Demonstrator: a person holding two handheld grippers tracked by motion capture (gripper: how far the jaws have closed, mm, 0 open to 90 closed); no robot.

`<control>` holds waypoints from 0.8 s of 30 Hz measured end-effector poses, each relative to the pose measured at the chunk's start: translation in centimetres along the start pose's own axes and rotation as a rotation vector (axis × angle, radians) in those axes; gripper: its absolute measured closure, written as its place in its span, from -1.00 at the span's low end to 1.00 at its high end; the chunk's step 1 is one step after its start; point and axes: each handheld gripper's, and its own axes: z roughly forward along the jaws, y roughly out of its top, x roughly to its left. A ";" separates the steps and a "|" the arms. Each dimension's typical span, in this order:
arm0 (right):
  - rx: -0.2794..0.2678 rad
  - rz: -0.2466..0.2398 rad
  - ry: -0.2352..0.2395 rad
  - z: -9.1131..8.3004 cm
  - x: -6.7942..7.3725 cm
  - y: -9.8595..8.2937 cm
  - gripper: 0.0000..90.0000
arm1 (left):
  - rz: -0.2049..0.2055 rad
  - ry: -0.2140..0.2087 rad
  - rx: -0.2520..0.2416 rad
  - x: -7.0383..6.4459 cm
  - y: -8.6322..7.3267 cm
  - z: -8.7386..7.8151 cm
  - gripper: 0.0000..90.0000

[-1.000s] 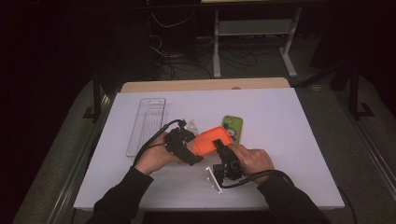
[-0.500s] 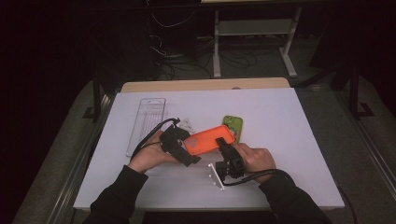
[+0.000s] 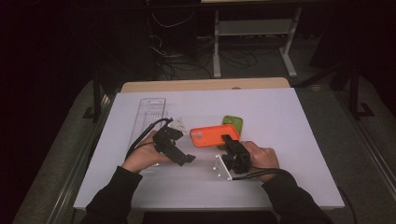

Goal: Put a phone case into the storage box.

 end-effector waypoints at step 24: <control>0.021 0.442 0.174 0.1 -2.1 -1.1 0.73 | -0.017 -0.007 -0.006 0.2 -0.2 0.4 -1.00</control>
